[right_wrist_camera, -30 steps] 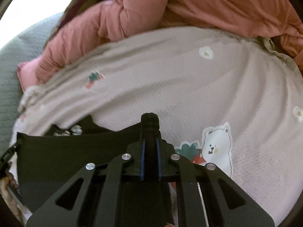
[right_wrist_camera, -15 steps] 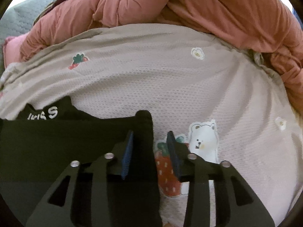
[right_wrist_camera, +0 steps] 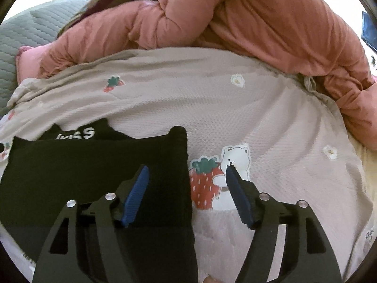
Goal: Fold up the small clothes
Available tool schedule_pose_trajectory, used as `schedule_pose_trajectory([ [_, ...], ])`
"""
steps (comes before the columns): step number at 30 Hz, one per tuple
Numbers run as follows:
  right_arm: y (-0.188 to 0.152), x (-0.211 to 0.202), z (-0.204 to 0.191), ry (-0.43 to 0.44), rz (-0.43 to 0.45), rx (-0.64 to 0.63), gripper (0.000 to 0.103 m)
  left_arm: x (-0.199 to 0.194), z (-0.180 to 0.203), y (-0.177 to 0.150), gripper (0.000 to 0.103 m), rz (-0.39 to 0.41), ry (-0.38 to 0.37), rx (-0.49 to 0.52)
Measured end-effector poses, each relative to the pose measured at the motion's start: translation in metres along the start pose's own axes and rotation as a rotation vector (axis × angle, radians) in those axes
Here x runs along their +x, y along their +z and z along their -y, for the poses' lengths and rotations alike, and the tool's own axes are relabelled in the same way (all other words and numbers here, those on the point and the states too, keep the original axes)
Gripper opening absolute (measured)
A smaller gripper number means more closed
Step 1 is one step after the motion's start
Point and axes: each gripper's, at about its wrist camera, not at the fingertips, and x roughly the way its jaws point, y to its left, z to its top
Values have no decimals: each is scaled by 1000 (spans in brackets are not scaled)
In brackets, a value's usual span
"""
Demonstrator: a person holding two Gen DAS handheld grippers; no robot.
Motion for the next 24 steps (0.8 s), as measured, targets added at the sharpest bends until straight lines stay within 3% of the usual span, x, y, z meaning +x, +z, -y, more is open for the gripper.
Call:
schedule_pose_trajectory([
  [3,-6,-19,-3,18,32,-15,72,-10,5,-3,77,6,8,9],
  [14,-29,-71,-24,113,76,-92,76,-55,37,-20,80,73,-41,53],
  [24,-57,-79,-59,183,41,-190,76,-56,63,-57,80,-8,-98,135],
])
